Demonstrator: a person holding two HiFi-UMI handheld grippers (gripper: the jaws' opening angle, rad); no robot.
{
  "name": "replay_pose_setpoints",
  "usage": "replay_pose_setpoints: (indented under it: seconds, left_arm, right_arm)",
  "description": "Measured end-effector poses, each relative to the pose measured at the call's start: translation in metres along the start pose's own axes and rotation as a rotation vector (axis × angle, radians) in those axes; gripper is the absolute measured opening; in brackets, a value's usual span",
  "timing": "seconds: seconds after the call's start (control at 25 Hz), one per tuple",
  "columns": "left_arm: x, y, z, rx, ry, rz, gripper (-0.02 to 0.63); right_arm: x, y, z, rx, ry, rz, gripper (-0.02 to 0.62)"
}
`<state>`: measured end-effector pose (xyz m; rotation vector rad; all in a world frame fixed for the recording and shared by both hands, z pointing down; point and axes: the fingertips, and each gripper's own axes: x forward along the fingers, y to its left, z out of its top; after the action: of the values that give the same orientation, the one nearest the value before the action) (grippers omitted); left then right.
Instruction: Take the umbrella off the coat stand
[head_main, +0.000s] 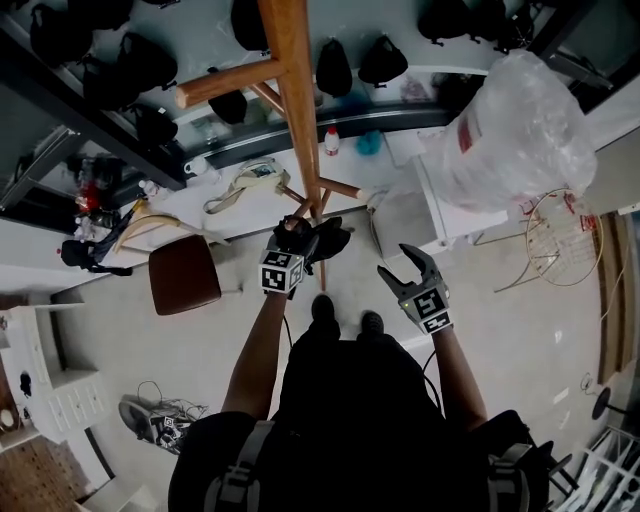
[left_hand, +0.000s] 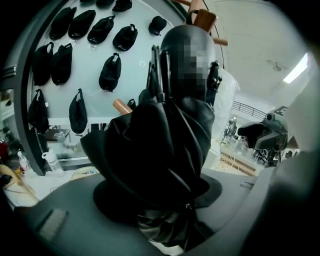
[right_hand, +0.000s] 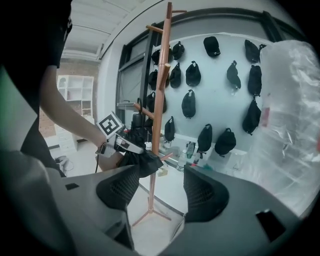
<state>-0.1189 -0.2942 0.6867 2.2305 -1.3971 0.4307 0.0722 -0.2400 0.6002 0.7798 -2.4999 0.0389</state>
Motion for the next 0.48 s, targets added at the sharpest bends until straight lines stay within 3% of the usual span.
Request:
replay_pose_setpoints:
  seconds: [0.48]
  left_arm:
    - [-0.018,-0.008,0.002,-0.008,0.002,0.069,0.249]
  right_arm:
    - [0.003,-0.014,0.008,-0.039,-0.029,0.065,0.268]
